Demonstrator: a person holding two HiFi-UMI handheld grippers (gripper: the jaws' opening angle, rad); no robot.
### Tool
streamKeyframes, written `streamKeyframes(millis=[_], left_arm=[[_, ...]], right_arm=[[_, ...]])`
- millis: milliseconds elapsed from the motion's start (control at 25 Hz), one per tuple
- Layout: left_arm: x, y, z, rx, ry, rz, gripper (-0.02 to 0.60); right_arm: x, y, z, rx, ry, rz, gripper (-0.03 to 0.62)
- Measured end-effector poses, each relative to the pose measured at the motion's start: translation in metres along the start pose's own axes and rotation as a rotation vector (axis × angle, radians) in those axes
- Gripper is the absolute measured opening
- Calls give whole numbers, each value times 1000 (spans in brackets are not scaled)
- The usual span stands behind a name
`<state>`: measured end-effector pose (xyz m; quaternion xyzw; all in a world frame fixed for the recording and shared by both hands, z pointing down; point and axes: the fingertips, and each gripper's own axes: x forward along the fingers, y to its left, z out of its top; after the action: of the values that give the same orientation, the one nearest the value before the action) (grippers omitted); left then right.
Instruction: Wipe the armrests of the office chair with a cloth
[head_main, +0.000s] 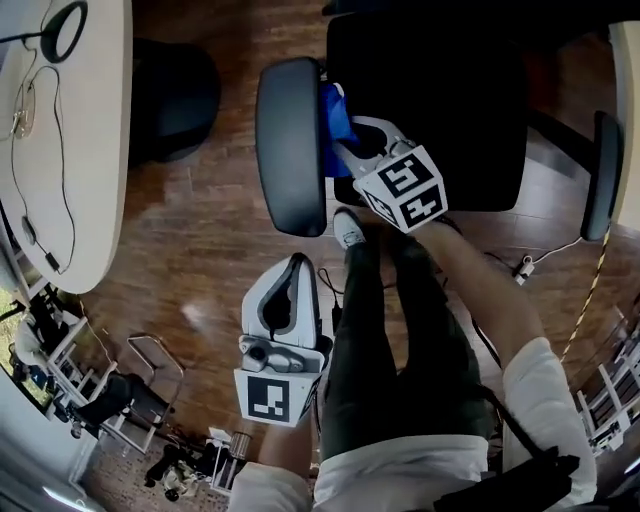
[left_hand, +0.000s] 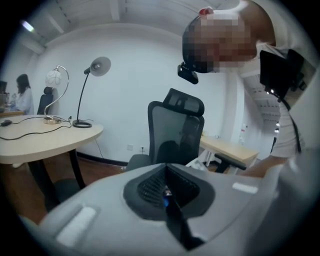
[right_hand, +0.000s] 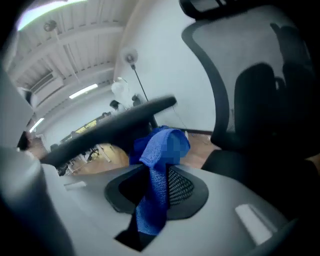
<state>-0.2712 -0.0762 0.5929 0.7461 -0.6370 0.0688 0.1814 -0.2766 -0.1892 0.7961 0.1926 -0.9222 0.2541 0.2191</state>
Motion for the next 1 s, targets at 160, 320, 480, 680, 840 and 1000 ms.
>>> streamKeyframes(millis=[160,320,480,680,840,1000], left_arm=[[-20,-13,-12,21,64,-25,0],[-24,-14,-9,52,88,-56,0],[-3,-29,13,62,48,-109,0],[55,-89,12,113,43,-314,0],[99,-149,10,95,21,-436,0],[110,-178,0,83,35,-492,0]], right_arm=[[51,-47,-71,43,209,-68,87],[38,-67,-76,127,173,-95,86],[-85,-49,0,159,-218,-206,86],[-304,-107,-17,228,-424,-769,87],[-376,-173,-77,272,-394,-1019,86],[-360,-241,-112,292,-374,-1079,86]])
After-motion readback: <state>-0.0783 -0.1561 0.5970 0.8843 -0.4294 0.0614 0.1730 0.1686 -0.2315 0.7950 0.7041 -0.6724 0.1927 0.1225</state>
